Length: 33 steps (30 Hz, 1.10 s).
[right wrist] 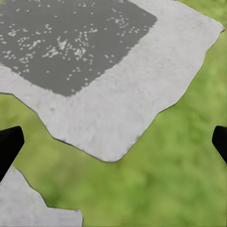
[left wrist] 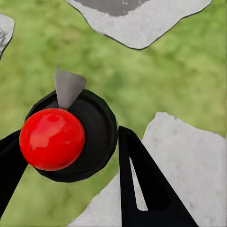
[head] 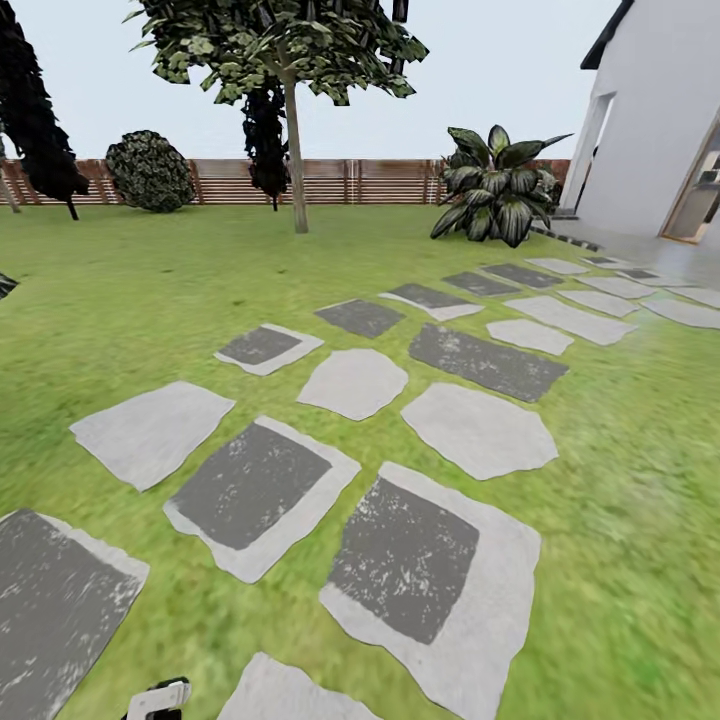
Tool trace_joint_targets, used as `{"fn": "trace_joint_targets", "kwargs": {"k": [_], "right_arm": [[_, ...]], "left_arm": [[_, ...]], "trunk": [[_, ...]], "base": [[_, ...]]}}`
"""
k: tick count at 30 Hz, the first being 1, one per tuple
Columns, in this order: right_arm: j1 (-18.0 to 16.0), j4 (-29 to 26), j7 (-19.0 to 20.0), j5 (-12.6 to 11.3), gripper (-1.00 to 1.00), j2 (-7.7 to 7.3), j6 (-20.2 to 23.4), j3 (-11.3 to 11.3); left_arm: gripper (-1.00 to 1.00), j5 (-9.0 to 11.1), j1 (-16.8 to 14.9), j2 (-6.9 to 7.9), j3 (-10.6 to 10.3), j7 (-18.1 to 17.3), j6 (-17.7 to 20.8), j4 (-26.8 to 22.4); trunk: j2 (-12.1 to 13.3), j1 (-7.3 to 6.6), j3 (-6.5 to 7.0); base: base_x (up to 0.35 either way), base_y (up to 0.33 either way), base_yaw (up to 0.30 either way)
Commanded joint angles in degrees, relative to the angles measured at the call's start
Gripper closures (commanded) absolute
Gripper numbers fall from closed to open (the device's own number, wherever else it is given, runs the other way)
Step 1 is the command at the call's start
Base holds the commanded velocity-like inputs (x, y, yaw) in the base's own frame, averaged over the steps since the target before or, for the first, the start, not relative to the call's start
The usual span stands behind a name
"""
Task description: In the garden, pick up the pesticide atomizer on the floor and spray pesticide onto both trees until each tree trunk is fully covered.
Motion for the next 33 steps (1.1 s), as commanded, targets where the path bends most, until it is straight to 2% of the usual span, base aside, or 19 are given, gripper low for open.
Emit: {"fn": "trace_joint_targets", "kwargs": {"k": [1, 33], "right_arm": [[-0.05, 0.04, -0.04, -0.01, -1.00, -0.01, -0.15, 0.08], [-0.05, 0.04, -0.04, -0.01, -1.00, -0.01, -0.15, 0.08]], "left_arm": [[1.00, 0.60, -0.04, 0.05, -0.36, -0.17, -0.22, 0.06], [1.00, 0.60, -0.04, 0.08, -0.32, -0.17, -0.22, 0.06]], "trunk": [[-0.02, 0.03, -0.05], [-0.02, 0.03, -0.05]], "base": [[0.340, 0.000, 0.000], [0.340, 0.000, 0.000]]}}
